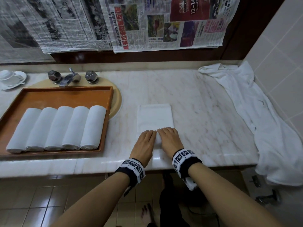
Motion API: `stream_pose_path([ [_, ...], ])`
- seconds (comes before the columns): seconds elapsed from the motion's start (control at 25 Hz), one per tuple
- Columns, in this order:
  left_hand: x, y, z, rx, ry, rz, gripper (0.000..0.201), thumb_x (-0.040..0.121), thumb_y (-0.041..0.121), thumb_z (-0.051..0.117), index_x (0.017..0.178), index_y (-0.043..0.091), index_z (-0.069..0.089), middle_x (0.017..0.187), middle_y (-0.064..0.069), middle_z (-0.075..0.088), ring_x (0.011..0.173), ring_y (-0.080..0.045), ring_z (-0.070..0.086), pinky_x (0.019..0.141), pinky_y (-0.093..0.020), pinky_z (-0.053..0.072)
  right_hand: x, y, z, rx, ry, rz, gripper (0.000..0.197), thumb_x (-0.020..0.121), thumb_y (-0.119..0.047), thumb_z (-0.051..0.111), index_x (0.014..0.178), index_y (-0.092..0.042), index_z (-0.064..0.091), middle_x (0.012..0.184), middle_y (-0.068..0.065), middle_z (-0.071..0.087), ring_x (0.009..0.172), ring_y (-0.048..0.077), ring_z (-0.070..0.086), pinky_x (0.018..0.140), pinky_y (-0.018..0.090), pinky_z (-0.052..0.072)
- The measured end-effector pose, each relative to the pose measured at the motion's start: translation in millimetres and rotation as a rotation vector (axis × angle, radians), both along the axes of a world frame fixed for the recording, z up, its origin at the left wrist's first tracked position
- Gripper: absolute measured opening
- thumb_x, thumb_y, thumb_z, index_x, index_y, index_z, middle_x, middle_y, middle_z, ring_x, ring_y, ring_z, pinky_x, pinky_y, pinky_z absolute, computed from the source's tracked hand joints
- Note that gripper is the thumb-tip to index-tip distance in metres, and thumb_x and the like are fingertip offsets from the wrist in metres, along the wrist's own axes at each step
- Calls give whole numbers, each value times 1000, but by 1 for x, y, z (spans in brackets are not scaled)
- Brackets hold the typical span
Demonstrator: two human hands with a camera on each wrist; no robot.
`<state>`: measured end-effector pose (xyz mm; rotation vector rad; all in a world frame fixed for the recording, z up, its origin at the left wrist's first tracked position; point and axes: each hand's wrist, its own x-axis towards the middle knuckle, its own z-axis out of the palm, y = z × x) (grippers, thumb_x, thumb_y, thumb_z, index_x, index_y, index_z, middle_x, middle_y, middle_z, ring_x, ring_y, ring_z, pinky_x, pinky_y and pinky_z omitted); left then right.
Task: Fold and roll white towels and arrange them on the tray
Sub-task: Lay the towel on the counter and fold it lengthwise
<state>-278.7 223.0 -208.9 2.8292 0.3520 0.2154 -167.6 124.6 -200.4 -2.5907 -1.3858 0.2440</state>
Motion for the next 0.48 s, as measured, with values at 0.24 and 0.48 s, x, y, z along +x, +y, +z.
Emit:
stream_pose_path([
  [0.24, -10, -2, -13, -23, -148, -63, 48, 80, -3, 30, 114, -7, 63, 111, -18, 64, 105, -33, 58, 95, -40, 51, -3, -6, -2, 32, 54, 1, 35, 96, -8, 44, 130, -7, 51, 128, 9, 54, 119, 28, 47, 107, 36, 30],
  [0.48, 13, 14, 4, -147, -2, 23, 41, 82, -6, 52, 122, 3, 59, 120, -12, 61, 113, -29, 55, 98, -33, 43, -2, -8, -10, 85, 18, 66, 40, 83, 0, 52, 123, -5, 55, 118, 10, 57, 111, 29, 52, 107, 36, 30],
])
